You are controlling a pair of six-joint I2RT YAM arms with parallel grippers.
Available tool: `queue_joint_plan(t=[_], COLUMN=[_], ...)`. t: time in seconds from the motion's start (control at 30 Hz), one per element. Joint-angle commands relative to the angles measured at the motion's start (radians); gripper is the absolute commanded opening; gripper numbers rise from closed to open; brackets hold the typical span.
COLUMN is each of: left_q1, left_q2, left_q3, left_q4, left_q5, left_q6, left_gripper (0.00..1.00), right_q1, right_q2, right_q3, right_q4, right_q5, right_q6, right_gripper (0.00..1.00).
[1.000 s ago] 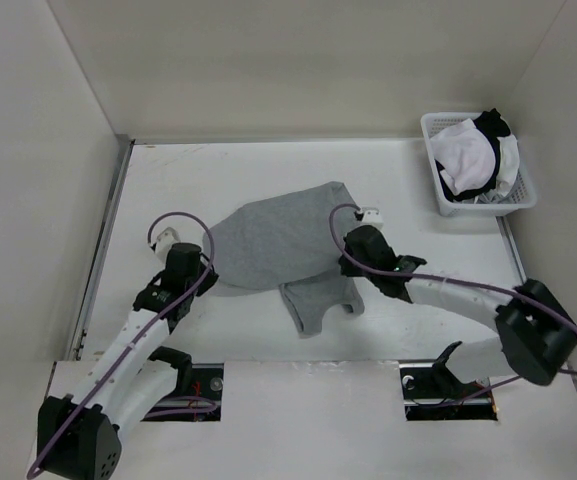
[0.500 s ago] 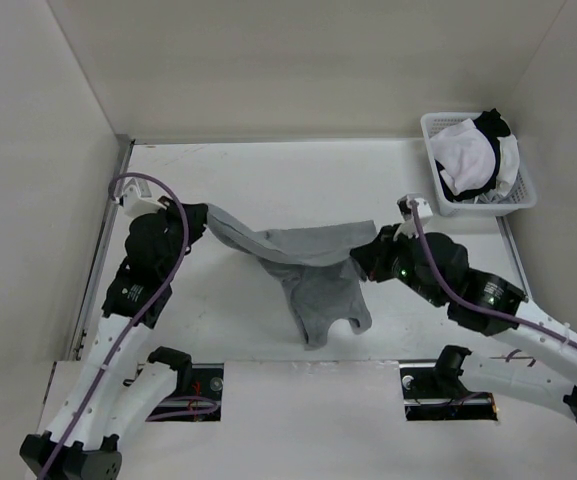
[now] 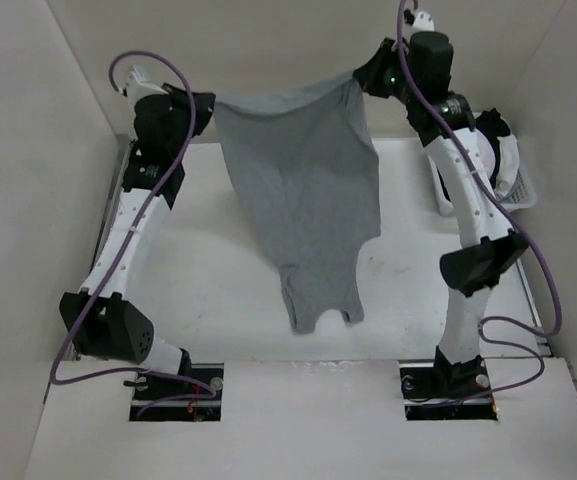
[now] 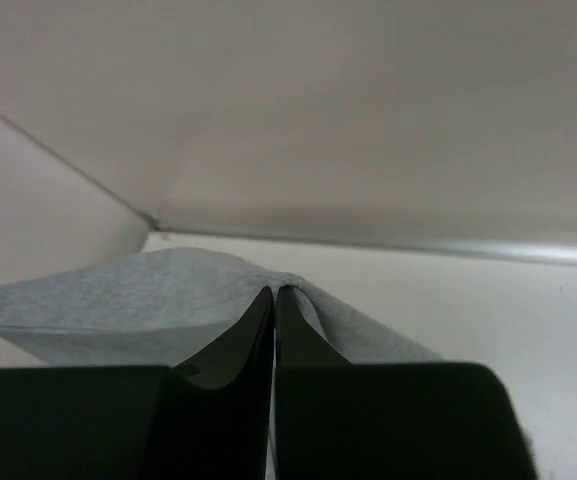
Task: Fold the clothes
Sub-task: Flatten the tank top out
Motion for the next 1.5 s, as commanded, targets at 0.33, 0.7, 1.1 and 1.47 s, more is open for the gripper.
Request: queue_joint_plan(t=[0.33,0.7,1.1,1.47], left_q1=[0.007,0.173,0.147,0.119], left_q2=[-0.463,-1.091,-1.008,-1.006], left_q3=[-0.337,-1.089,-1.148,-1.172], left_q4=[0.2,-0.18,-0.089,-0.056], left_q5=[0.028,0.185,0.192,0.171], left_q6=[0.0,0.012,-0.011,0.043], left_gripper=[0.04,0.06,0.06,0.06], right_q1=[0.136,0.585,0.49,0.656], right_q2=[-0.69,-1.02,-0.919,-0.637], right_q3=[-0.684,-1.694,-1.825,-1.719], right_q4=[0.236,0.343,0.4,0.408], right_q5=[-0.13,0.17,0.257,0.328], right_q6=[-0.115,0.147,0.363,0.447], right_gripper=[0.03,0.43,0.52,0.5])
